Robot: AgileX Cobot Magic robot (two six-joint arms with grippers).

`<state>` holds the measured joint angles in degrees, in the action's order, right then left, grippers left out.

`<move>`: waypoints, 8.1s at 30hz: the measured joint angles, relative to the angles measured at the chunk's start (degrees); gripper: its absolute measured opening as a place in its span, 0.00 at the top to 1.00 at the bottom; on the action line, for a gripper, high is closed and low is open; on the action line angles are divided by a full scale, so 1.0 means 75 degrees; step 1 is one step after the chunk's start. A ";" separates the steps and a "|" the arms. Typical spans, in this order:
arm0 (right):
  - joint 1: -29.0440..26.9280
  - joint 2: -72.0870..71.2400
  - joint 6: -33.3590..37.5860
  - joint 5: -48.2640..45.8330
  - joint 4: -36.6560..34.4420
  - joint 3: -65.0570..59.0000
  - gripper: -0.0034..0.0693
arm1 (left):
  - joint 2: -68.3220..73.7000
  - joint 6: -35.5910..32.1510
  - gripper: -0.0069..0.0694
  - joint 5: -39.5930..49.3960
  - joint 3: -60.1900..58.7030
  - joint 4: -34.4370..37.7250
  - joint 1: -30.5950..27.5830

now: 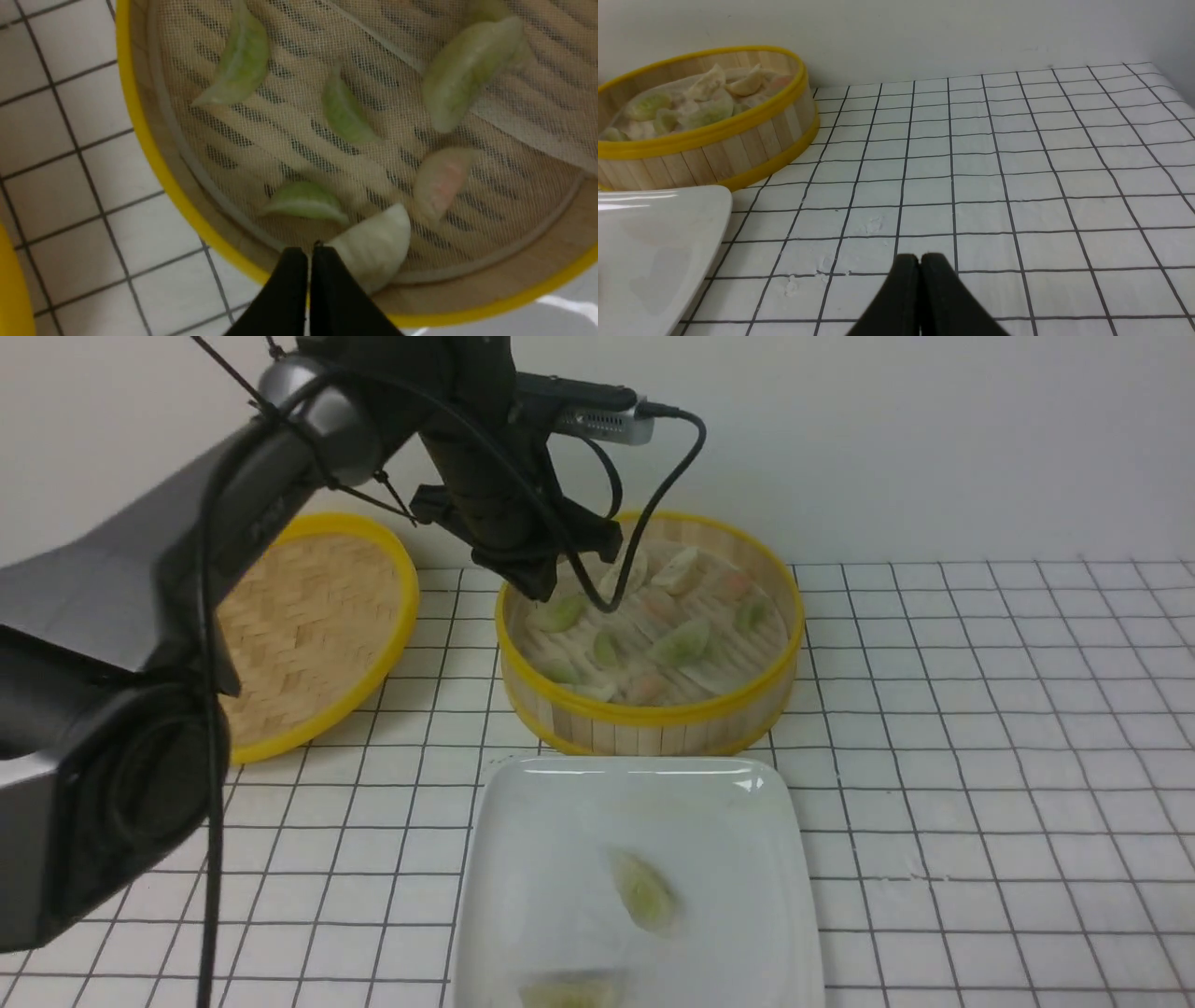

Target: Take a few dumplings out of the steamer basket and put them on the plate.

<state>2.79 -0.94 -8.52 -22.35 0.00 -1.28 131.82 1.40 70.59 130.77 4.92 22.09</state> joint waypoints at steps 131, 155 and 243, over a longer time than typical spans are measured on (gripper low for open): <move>0.0000 0.0000 0.0000 0.0000 0.0000 0.0003 0.97 | -0.1851 -0.0387 0.48 0.0113 -0.1363 0.0367 0.0576; 0.0000 0.0000 0.0000 0.0000 0.0000 0.0003 0.97 | -0.2249 -0.1161 0.26 -0.0785 -0.5224 0.1202 0.0731; 0.0000 0.0000 0.0000 0.0000 0.0000 0.0003 0.97 | -0.2727 -0.1528 0.81 -0.0225 -0.4058 0.1057 0.1660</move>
<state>2.79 -0.94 -8.52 -22.35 0.00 -1.26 111.37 -10.06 68.90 100.34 12.85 34.54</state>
